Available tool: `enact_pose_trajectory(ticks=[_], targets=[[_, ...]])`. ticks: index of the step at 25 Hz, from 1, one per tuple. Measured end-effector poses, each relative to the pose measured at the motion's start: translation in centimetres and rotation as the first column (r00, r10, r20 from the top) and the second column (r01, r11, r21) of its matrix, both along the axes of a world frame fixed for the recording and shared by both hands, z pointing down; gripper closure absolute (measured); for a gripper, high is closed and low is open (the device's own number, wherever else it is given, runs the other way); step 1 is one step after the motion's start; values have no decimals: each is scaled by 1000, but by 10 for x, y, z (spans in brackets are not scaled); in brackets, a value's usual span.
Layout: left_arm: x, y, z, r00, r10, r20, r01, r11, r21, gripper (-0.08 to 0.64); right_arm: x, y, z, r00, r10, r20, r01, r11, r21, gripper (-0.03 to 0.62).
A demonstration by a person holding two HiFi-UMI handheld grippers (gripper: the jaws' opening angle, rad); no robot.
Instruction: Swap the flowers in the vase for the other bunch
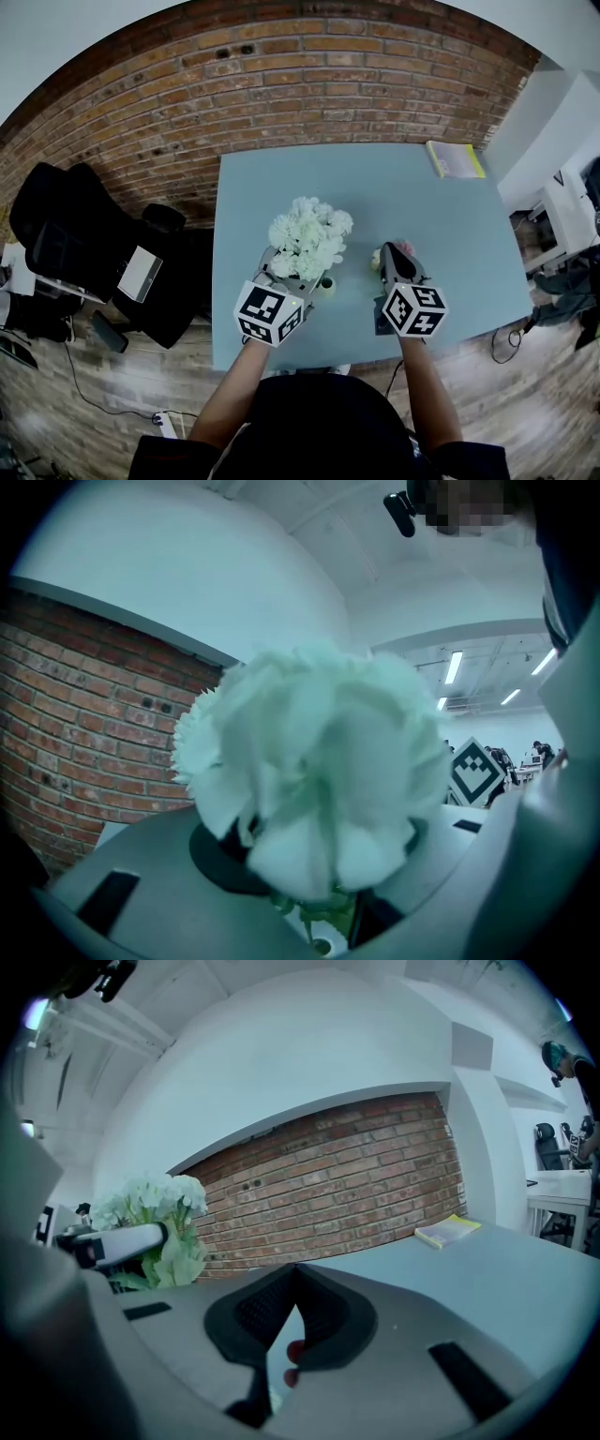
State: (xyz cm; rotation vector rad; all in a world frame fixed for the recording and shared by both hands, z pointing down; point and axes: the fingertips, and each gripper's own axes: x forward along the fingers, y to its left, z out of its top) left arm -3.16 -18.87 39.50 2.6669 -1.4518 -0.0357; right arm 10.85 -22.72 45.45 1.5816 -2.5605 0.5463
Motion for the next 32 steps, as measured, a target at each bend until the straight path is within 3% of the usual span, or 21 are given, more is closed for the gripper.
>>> enact_pose_trajectory(ticks=[19,32], targets=[[-61,24,14,992,-120,34,121,992,-41,342,-51,6,10,997,-76,18,77,997,-27,580],[-87,41,56,981,-167,102,181,973,-143,344,-79,15,24,993,-118,9,118,991,-57,580]])
